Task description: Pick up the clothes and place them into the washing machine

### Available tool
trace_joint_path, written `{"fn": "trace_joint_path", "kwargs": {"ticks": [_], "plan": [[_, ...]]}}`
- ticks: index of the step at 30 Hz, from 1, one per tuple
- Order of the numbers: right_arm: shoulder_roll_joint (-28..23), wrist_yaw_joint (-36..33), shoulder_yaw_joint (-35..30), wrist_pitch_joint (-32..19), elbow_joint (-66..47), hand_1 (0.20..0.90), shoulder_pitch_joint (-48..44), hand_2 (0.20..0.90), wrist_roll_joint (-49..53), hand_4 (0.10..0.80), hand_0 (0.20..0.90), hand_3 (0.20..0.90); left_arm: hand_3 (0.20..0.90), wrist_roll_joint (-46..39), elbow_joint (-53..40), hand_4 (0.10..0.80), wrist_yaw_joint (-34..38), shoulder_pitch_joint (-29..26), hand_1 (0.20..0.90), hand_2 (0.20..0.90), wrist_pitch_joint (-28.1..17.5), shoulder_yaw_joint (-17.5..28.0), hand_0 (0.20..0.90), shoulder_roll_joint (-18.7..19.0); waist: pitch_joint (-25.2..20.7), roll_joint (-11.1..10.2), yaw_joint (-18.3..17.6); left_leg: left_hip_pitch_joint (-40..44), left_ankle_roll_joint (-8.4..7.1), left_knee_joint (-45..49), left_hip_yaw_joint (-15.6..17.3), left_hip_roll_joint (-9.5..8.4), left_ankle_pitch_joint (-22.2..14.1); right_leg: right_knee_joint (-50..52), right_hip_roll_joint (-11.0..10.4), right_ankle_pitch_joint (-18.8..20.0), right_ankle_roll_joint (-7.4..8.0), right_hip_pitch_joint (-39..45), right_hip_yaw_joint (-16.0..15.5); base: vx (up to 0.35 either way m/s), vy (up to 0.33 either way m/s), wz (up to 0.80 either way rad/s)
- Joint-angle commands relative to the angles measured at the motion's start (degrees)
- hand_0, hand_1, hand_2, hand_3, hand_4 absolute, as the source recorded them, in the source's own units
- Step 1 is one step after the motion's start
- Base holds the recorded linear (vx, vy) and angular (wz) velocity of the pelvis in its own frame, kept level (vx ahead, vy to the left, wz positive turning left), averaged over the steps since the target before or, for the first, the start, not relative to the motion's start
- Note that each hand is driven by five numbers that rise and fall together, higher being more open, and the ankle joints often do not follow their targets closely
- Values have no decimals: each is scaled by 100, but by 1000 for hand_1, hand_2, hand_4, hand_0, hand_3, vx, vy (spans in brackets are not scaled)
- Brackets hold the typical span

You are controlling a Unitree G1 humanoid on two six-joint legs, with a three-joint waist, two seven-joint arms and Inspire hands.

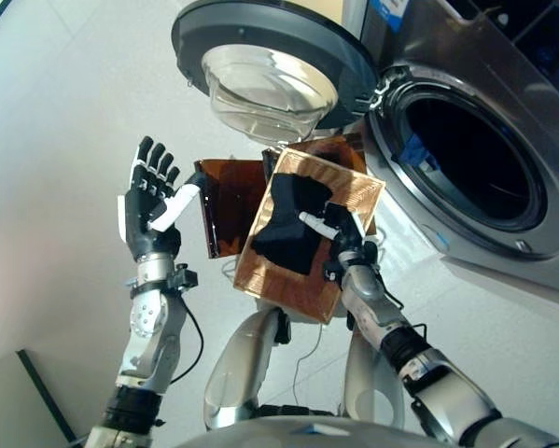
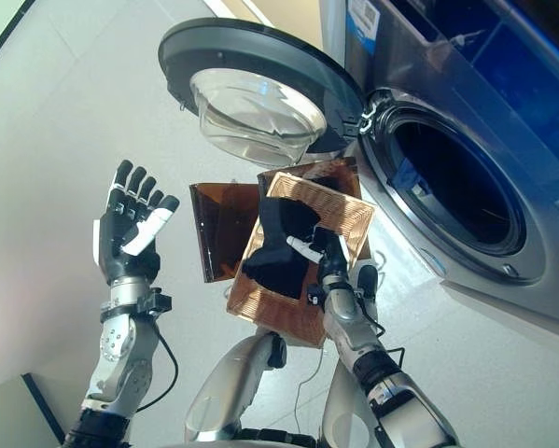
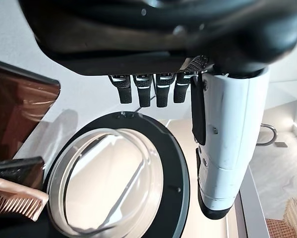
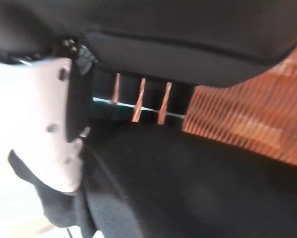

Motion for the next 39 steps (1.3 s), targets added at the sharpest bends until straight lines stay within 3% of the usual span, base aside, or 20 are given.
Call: {"fn": "trace_joint_path", "kwargs": {"ticks": [1,11,21,31,39], "plan": [[539,464,-192,-879,-946,200,163,200,796,300,200,200,900,-16,-511,800,-26,145,900,900,-421,297,900,187,-644,113,35,-263,-417,95,-125,-74,-327,19,-54,-284,-125,-195,76,0,0,0],[669,649,-949,-1418,-1432,200,292,200,1903,300,200,200,900,-71,-485,800,-43,220,900,900,-415,315,900,105,-704,178,-22,-260,-424,82,-125,-84,-335,3,-59,-304,-129,-188,79,0,0,0],[656,287,-2037,-1976,-1252,200,-388,200,2377,300,200,200,900,-199,-521,800,-141,379,900,900,-442,326,900,73,-817,307,25,-258,-409,56,-120,-101,-369,13,-47,-358,-131,-217,139,4,5,-2],[247,-186,-2830,-2284,-751,200,-1100,200,2399,300,200,200,900,-302,-546,800,-236,462,900,900,-483,316,900,121,-958,475,85,-246,-402,38,-124,-149,-393,-19,-52,-395,-128,-208,208,0,0,0],[-406,-550,-3296,-2311,11,200,-1781,200,2365,300,200,200,900,-409,-613,800,-375,500,900,900,-547,260,900,172,-1061,611,160,-280,-417,6,-107,-169,-361,-63,-52,-368,-122,-237,236,0,1,-1]]}}
